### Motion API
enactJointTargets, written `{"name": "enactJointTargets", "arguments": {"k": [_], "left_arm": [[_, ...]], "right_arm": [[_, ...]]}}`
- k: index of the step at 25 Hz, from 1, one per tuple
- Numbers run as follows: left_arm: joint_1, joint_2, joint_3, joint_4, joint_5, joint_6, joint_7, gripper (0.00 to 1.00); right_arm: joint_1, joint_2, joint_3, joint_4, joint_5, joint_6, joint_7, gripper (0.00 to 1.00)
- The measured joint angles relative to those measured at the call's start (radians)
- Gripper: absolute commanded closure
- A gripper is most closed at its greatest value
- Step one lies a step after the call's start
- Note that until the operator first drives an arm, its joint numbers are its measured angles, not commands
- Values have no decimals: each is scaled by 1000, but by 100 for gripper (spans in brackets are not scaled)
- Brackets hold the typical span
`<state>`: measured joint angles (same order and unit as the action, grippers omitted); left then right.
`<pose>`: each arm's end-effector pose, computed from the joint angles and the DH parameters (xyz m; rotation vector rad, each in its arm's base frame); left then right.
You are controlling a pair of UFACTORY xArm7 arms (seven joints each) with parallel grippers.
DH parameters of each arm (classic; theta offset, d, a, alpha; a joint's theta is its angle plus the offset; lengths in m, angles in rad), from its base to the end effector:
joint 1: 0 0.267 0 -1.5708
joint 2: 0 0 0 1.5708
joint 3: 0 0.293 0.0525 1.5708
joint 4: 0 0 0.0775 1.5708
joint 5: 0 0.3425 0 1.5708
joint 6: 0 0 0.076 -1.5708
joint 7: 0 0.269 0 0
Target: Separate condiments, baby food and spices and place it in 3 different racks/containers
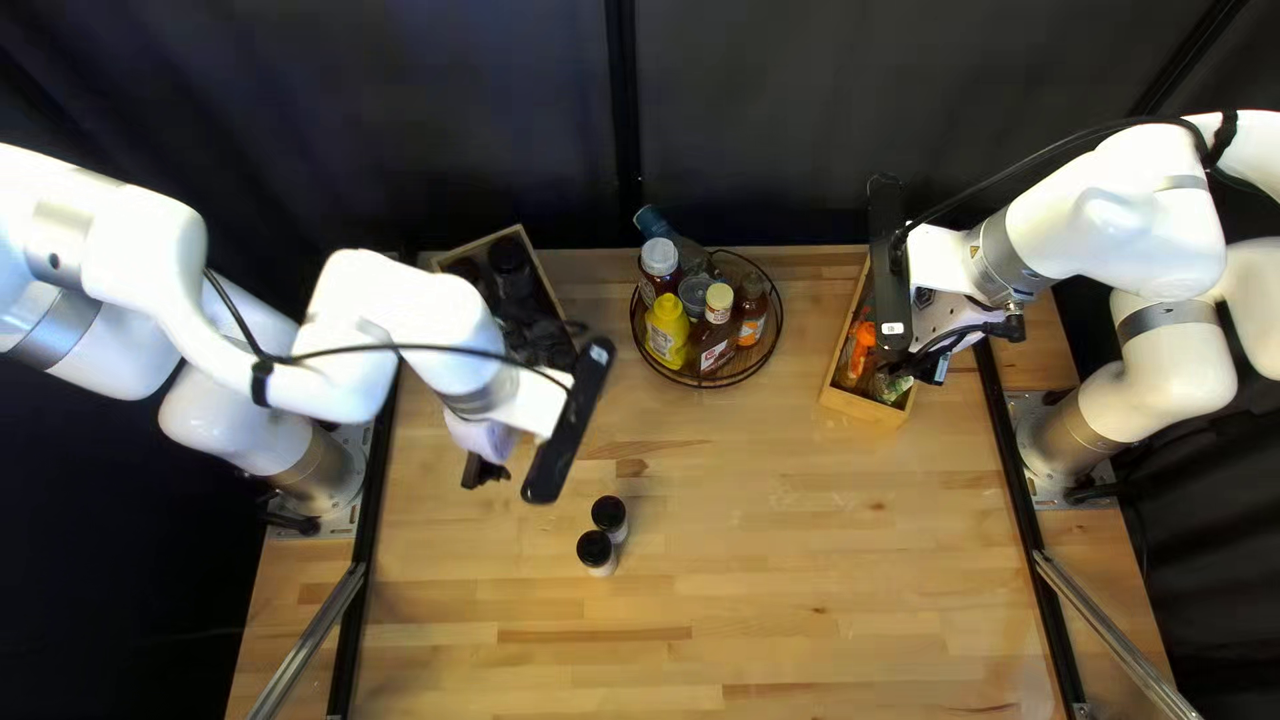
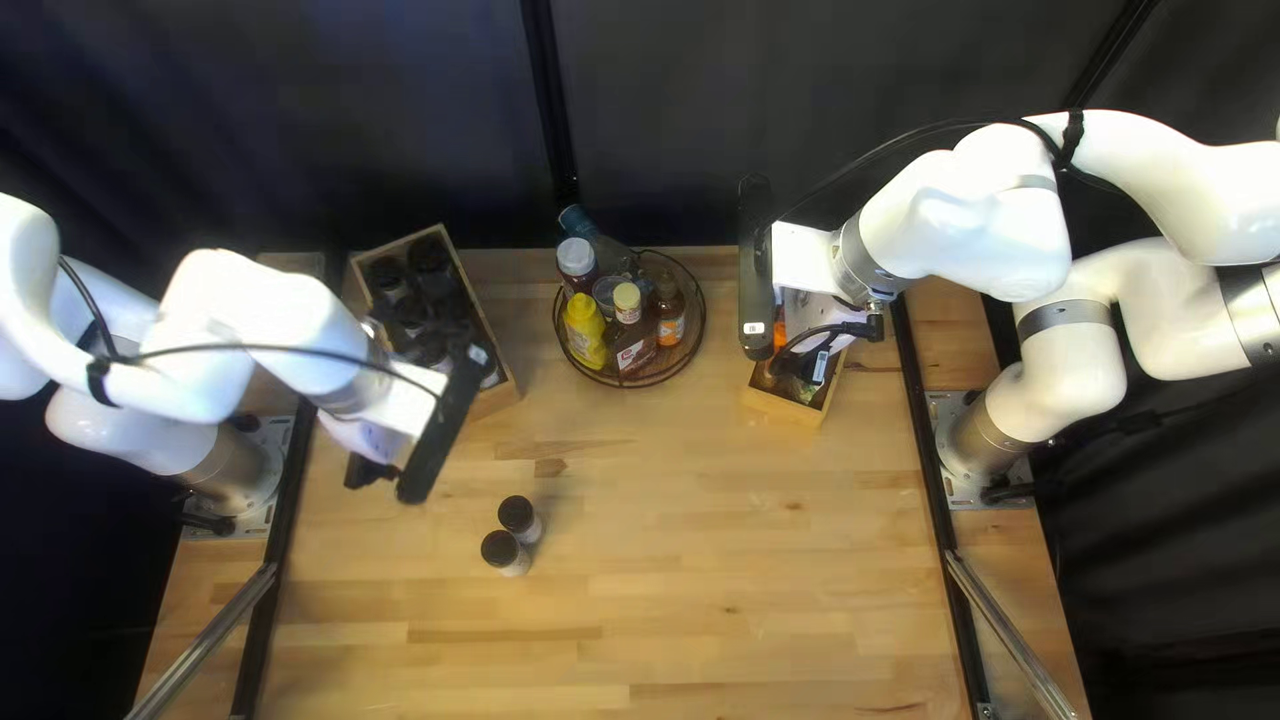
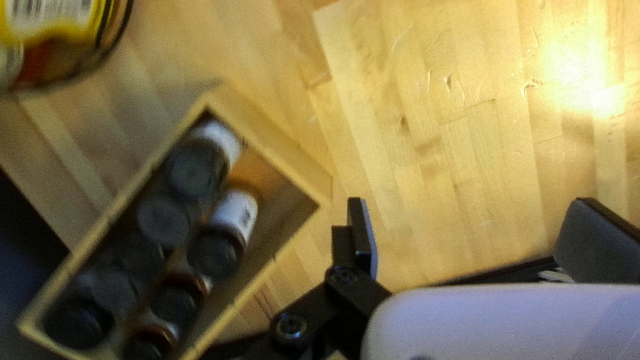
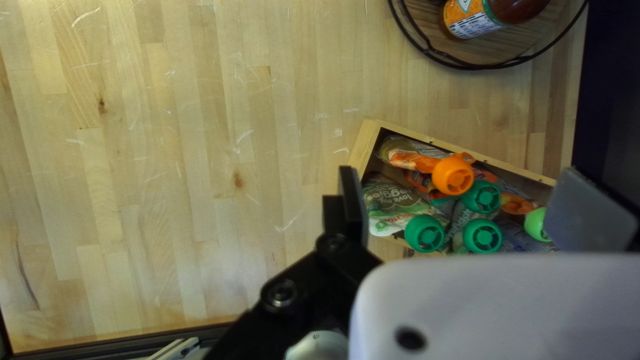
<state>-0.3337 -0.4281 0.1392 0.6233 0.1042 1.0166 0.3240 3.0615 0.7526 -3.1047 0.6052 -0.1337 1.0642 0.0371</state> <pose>0.3431 -0.0568 0.1851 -2.9762 0.8937 -0.0477 0.3383 -0.0440 0.2869 2.9569 -0.0574 0.4343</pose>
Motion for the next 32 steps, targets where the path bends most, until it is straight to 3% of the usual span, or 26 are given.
{"name": "enactJointTargets", "arguments": {"k": [14, 28, 30, 32], "left_arm": [[-67, 244, 75, 31, -91, -272, 412, 0], [-95, 406, 66, 80, -126, -373, 526, 0], [-100, 414, 62, 83, -124, -378, 526, 16], [-104, 419, 57, 86, -118, -379, 521, 43]], "right_arm": [[0, 0, 0, 0, 0, 0, 0, 0], [0, 0, 0, 0, 0, 0, 0, 0], [0, 0, 0, 0, 0, 0, 0, 0], [0, 0, 0, 0, 0, 0, 0, 0]]}}
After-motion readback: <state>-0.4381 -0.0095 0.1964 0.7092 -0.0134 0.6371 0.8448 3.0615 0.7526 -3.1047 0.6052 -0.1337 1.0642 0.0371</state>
